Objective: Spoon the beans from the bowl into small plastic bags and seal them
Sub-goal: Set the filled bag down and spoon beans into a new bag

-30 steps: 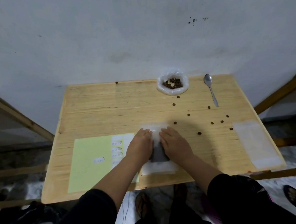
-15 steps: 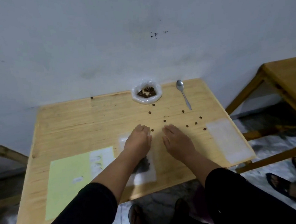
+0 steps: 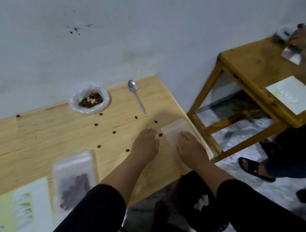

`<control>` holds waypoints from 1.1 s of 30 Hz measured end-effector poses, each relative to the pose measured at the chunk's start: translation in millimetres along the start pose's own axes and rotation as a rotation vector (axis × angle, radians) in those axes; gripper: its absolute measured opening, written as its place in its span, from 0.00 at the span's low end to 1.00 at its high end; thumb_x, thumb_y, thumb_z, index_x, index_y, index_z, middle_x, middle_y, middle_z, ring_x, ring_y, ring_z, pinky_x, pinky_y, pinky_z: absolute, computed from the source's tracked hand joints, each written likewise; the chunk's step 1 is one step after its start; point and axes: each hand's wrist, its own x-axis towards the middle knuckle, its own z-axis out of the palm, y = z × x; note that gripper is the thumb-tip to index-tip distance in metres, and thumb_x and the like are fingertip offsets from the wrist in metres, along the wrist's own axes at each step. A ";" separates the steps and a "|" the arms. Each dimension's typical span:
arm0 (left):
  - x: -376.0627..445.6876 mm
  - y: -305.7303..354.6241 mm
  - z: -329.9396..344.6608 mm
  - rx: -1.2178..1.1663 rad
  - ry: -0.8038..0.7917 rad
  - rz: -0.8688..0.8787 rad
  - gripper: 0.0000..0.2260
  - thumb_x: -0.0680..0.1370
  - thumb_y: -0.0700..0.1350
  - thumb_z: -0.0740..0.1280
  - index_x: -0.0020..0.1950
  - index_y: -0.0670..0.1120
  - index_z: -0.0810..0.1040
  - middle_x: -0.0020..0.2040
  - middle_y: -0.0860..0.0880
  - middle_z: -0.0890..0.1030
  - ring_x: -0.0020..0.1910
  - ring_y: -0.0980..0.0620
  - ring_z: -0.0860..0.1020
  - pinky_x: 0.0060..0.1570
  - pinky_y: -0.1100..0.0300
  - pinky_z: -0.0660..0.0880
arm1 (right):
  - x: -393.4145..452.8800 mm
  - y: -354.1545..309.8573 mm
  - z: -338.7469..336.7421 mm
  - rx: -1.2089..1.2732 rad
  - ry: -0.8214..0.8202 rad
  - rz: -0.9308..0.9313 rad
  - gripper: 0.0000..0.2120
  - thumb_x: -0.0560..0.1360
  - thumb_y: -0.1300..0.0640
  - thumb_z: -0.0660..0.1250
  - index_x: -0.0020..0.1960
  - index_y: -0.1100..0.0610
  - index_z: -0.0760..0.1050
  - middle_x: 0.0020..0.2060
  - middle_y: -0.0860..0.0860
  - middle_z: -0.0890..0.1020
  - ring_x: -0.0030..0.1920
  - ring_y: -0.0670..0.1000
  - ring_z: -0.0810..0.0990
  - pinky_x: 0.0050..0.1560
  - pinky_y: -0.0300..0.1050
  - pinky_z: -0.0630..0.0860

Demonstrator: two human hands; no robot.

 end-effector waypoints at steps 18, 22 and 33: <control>50.6 39.6 29.6 -0.059 0.112 -0.086 0.09 0.76 0.39 0.63 0.54 0.38 0.77 0.52 0.38 0.76 0.54 0.40 0.73 0.48 0.58 0.67 | 14.7 43.5 13.3 0.174 0.003 -0.078 0.28 0.78 0.53 0.61 0.74 0.60 0.58 0.74 0.56 0.61 0.75 0.53 0.56 0.73 0.42 0.52; 50.2 39.7 30.2 -0.121 0.122 -0.078 0.13 0.74 0.36 0.63 0.59 0.41 0.75 0.51 0.40 0.76 0.49 0.43 0.75 0.45 0.61 0.67 | 15.2 44.3 14.3 0.170 0.002 -0.081 0.28 0.78 0.53 0.61 0.74 0.60 0.58 0.74 0.56 0.61 0.75 0.52 0.57 0.73 0.43 0.53; 50.1 42.4 31.7 -0.228 0.133 -0.187 0.11 0.77 0.36 0.59 0.49 0.45 0.80 0.47 0.47 0.83 0.49 0.47 0.79 0.47 0.65 0.70 | 17.0 48.2 8.1 0.251 -0.016 -0.052 0.26 0.77 0.55 0.62 0.73 0.59 0.61 0.73 0.53 0.62 0.73 0.51 0.59 0.70 0.40 0.56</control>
